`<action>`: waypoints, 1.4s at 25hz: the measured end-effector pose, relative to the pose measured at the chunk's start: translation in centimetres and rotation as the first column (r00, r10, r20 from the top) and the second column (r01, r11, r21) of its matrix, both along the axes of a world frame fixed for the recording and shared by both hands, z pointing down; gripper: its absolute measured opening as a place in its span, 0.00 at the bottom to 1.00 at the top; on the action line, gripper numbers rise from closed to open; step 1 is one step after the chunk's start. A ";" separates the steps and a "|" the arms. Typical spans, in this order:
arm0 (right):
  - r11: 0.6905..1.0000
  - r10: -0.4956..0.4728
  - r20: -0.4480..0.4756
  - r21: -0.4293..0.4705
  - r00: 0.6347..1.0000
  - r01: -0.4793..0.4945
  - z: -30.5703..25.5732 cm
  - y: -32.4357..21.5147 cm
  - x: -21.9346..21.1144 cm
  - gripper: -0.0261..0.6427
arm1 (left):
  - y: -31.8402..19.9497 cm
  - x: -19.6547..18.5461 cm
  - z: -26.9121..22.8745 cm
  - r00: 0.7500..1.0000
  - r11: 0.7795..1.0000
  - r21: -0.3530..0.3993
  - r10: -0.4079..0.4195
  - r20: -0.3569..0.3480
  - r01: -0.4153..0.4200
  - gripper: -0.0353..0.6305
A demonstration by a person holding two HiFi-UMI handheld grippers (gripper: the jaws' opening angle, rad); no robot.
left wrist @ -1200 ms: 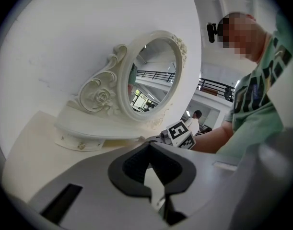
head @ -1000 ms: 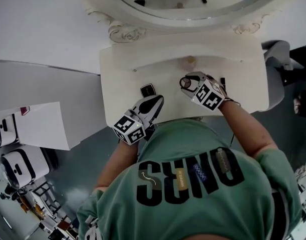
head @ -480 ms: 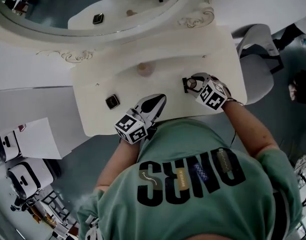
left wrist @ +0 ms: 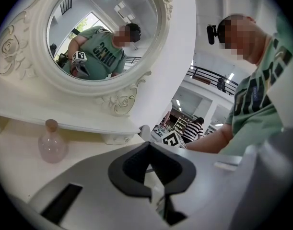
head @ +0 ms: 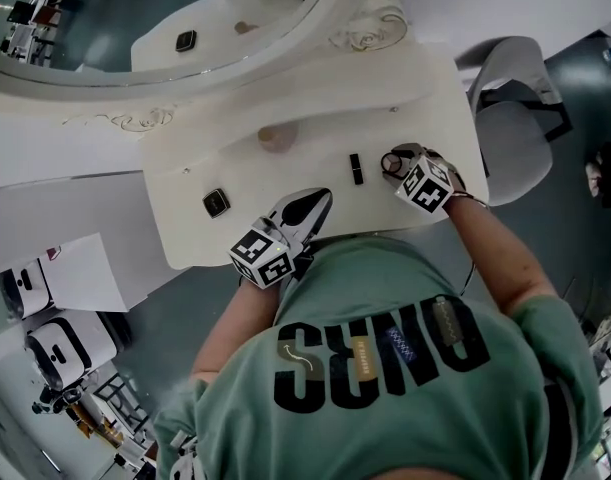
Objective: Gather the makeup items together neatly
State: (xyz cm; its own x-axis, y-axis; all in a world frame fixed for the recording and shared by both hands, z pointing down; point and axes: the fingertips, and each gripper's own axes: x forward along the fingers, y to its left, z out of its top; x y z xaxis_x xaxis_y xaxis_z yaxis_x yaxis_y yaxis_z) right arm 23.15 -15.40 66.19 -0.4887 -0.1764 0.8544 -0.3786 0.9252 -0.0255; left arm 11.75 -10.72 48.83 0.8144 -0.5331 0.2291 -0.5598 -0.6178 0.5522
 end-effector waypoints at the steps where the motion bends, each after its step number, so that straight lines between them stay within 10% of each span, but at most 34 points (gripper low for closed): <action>1: 1.000 -0.001 -0.002 0.000 1.000 0.001 0.2 0.0 0.0 0.35 | 0.1 0.1 0.0 1.000 1.000 -0.001 0.001 0.002 -0.001 0.06; 17: 0.999 0.044 0.051 0.026 0.998 -0.046 -2.5 -0.5 -3.3 0.42 | 1.3 -5.3 -0.2 0.999 0.999 0.020 -0.040 -0.036 0.041 0.06; 24: 0.988 -0.143 0.159 0.087 0.977 0.131 -7.7 1.7 -18.0 0.43 | 2.5 -14.6 -0.7 0.992 0.993 0.053 -0.099 -0.072 0.103 0.06; 35: 0.877 -0.475 0.026 0.101 0.880 0.470 -5.0 8.0 -41.8 0.49 | 7.9 -36.6 0.2 0.964 0.963 0.058 -0.262 -0.038 0.264 0.06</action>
